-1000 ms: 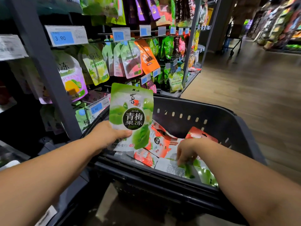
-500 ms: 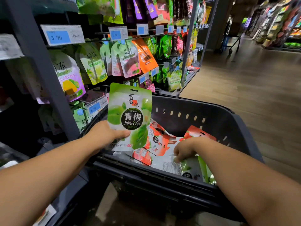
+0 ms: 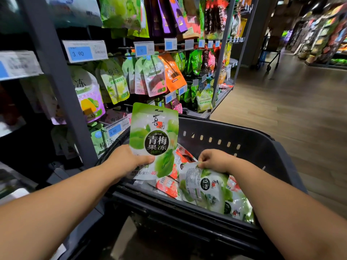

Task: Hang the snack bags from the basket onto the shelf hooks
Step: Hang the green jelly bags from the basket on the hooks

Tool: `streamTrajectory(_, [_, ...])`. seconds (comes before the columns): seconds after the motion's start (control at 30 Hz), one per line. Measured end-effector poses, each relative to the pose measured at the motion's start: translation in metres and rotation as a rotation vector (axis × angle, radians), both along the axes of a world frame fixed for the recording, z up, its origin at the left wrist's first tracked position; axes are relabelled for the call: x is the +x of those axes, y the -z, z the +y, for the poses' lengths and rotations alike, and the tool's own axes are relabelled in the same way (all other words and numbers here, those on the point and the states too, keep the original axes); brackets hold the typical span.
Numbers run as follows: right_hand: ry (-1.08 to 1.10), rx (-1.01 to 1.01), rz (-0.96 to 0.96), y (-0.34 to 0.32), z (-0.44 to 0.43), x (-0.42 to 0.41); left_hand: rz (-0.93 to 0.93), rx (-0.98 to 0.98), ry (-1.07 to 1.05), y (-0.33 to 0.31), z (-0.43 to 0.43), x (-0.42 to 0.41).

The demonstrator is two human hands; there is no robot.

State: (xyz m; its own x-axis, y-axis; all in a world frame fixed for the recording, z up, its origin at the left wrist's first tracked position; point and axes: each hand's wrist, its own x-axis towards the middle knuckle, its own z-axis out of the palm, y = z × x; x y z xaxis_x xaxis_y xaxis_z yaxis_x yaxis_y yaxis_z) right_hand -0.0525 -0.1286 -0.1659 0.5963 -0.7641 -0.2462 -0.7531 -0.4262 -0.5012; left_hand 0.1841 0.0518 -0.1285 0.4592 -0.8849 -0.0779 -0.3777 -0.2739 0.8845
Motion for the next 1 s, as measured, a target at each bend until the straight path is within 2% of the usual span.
streamTrajectory(0.17, [0.100, 0.175, -0.348, -0.007, 0.000, -0.002, -0.025, -0.010, -0.016, -0.003, 0.001, -0.003])
streamTrajectory(0.47, [0.227, 0.466, -0.579, -0.014, -0.001, -0.008, -0.064, -0.001, -0.026, -0.002, -0.002, 0.000])
streamTrajectory(0.87, [0.094, 0.563, -0.534, -0.010, -0.002, -0.006, -0.060, 0.006, -0.031, -0.001, -0.002, 0.000])
streamTrajectory(1.0, [0.067, 0.453, -0.435, -0.013, 0.003, -0.003, -0.054, 0.010, -0.029, -0.001, -0.001, 0.000])
